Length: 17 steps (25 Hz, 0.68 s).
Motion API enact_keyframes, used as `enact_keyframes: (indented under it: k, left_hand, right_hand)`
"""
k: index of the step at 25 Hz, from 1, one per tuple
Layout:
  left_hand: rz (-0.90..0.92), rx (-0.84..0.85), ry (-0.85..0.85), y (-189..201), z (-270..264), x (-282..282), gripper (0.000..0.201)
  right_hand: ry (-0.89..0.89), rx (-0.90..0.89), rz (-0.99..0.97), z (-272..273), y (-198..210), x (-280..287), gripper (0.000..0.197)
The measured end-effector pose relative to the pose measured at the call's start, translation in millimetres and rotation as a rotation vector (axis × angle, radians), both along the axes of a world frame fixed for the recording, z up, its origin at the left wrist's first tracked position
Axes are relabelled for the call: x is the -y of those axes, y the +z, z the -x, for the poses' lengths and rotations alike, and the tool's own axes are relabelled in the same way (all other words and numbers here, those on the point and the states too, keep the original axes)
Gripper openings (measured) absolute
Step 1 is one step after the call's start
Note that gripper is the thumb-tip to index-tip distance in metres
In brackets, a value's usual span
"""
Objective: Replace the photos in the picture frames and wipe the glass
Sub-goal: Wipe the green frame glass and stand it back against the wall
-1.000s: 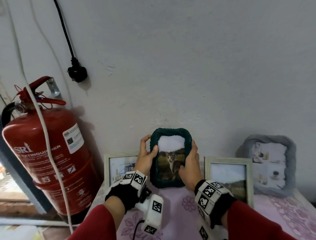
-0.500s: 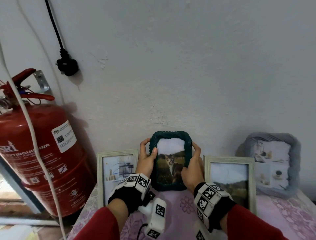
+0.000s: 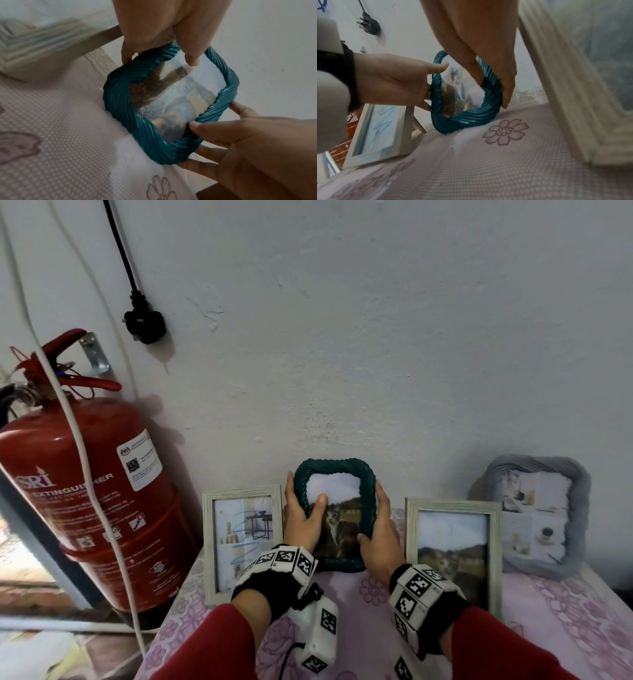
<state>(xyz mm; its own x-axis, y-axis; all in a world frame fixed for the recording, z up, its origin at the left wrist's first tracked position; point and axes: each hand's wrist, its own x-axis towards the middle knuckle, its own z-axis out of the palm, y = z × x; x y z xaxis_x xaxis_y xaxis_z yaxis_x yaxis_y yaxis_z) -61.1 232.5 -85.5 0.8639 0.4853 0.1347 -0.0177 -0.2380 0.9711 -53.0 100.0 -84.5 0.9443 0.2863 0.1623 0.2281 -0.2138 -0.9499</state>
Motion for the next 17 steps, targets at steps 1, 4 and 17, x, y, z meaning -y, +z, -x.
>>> enact_keyframes:
  k: [1, 4, 17]
  left_hand:
    - [0.001, -0.012, -0.008, -0.1, 1.6, -0.1, 0.077]
    - [0.008, -0.028, -0.053, -1.1, 8.6, -0.6, 0.08]
    - [-0.128, -0.157, -0.135, 10.4, 39.6, 5.1, 0.078]
  right_hand:
    - [0.013, -0.003, -0.002, 0.1, -0.9, 0.9, 0.093]
    - [0.036, -0.027, 0.008, -1.1, -4.5, 2.9, 0.094]
    - [-0.011, 0.063, 0.364, 19.9, 17.3, -8.1, 0.09]
